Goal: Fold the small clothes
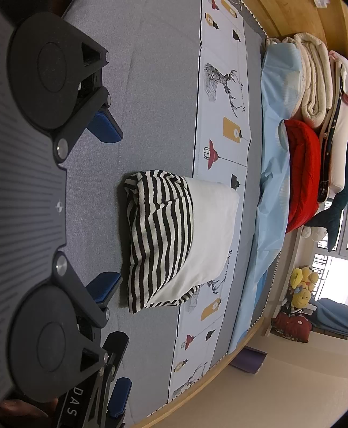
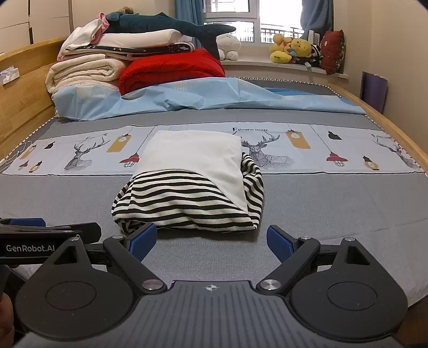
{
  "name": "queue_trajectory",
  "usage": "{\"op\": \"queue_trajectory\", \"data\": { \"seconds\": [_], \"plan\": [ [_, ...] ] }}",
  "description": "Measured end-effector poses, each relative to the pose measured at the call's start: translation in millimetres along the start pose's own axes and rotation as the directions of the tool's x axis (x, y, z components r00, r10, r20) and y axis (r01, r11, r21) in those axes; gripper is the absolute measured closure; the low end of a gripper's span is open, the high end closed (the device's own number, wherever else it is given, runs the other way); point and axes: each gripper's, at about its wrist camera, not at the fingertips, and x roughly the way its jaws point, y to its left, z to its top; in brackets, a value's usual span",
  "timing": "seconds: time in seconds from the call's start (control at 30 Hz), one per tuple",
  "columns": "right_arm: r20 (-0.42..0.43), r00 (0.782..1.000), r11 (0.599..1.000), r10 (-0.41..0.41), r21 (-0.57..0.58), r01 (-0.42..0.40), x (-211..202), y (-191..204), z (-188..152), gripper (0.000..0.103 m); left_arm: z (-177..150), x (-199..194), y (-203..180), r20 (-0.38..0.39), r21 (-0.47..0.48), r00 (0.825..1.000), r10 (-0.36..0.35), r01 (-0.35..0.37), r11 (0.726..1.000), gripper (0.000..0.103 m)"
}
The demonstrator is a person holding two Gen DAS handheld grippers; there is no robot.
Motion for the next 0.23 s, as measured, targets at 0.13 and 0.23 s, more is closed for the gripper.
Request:
{"op": "queue_trajectory", "data": {
  "seconds": [0.13,0.23],
  "plan": [
    [0.001,1.0,1.0,0.004,0.001,-0.004,0.0,-0.2,0.2,0.013,-0.6,0.3,-1.8,-0.003,0.005,1.0,0.006,-0.006,1.0,0.0],
    [0.003,1.0,1.0,0.024,0.003,-0.024,-1.1,2.5,-1.4,0.013,-0.9,0.2,-4.0,-0.003,0.007,1.0,0.009,-0.009,1.0,0.001]
  ]
}}
